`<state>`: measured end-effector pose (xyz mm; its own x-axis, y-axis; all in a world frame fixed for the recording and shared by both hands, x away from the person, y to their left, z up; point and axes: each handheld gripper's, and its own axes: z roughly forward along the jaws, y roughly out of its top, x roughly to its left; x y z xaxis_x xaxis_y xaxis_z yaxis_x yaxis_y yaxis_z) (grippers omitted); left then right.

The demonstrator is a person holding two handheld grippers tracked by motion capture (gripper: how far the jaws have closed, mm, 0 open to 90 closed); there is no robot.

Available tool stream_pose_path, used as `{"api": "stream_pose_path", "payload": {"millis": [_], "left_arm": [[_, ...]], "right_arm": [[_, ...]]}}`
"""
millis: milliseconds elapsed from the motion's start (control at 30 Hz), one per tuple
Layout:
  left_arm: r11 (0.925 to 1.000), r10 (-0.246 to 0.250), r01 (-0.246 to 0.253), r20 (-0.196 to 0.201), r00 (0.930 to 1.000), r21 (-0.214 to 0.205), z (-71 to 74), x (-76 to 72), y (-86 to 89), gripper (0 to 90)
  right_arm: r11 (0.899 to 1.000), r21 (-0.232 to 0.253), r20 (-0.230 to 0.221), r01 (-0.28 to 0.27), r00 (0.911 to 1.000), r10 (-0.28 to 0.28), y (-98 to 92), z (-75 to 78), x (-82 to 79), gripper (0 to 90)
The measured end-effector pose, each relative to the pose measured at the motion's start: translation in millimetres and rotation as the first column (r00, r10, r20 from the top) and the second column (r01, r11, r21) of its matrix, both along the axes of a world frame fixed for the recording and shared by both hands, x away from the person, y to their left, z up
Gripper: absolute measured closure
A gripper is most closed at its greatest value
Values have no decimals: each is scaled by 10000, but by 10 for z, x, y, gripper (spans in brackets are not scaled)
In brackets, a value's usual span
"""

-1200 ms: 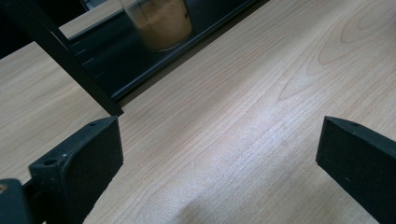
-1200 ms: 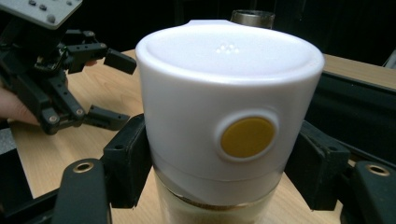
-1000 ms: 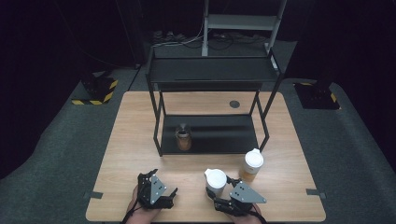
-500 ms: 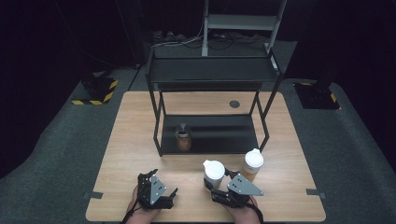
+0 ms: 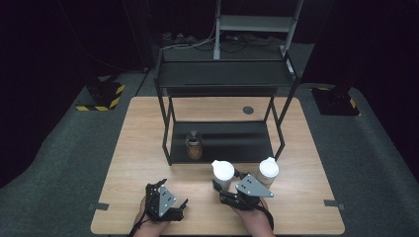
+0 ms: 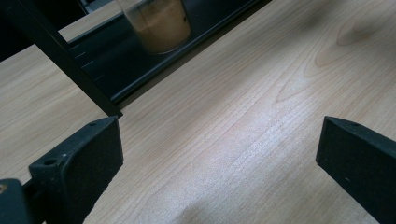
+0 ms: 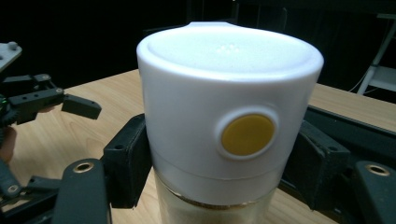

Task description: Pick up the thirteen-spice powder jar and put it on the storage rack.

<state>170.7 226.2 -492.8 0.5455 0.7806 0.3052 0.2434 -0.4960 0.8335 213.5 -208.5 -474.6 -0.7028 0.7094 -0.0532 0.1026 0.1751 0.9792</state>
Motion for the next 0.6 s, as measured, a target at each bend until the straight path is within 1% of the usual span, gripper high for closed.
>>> {"api": "stream_pose_path", "payload": {"millis": [67,100,133,167,200,400,433,467,500,600], "left_arm": [[9990,-66,64,34,10000,436,41,6,4,9],[9975,-111,107,54,9999,696,65,9,7,9],[9943,-197,188,76,9998,1050,99,16,13,9],[9976,-137,132,57,9999,677,63,10,14,9],[9989,-109,106,61,9999,463,42,7,14,9],[9998,-119,117,89,9999,177,13,2,27,9],[10000,-75,76,116,9999,-45,-15,-4,24,9],[10000,-92,92,109,9999,22,-6,-3,26,9],[9998,-80,81,56,10000,-159,-16,-6,26,9],[9998,-94,95,55,9999,-193,-19,-7,29,9]], "right_arm": [[10000,-49,23,42,10000,-42,26,8,23,302],[9999,-81,20,72,10000,-72,41,15,35,302],[9999,-100,25,94,10000,-94,53,20,51,302],[9999,-92,6,138,9999,-138,69,27,72,302],[9998,-95,16,159,9999,-159,77,30,87,302],[9994,-120,4,333,9994,-333,132,46,160,302],[9993,-128,-1,360,9994,-360,138,47,169,302],[9991,-123,-24,405,9992,-405,148,48,184,302],[9990,-121,-37,434,9990,-435,155,48,197,302],[9986,-101,-95,519,9986,-520,172,48,235,302]]}}
